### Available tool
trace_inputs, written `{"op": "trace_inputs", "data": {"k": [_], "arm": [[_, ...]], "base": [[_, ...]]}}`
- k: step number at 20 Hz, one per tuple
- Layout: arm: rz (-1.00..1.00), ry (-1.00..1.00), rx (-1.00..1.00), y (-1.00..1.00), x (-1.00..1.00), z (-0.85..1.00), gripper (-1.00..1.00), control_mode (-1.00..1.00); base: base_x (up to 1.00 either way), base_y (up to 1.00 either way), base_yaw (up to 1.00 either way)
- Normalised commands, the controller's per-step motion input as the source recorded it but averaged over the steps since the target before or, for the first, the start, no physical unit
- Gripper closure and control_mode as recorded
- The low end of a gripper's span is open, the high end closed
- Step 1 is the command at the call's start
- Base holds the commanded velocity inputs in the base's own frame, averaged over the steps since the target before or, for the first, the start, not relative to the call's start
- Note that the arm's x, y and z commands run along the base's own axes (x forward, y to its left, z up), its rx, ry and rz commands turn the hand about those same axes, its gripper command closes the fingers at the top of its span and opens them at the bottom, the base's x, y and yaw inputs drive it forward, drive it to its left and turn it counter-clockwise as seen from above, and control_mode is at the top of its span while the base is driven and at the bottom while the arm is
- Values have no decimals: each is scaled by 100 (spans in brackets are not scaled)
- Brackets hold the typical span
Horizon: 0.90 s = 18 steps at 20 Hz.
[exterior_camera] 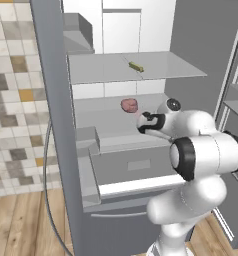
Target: Pick the egg and butter from the fridge and place them by the bowl for mixing.
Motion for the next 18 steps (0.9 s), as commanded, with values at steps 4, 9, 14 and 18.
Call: {"op": "trace_inputs", "data": {"k": [4,9,14,18], "arm": [[0,2,0,15,-34,48,100,-100],[0,0,0,10,-48,41,100,-100],[0,0,0,7,-48,44,100,-100],[0,0,0,7,-49,40,100,-100]], "base": [[0,0,0],[0,0,0],[0,0,0],[0,0,0]]}}
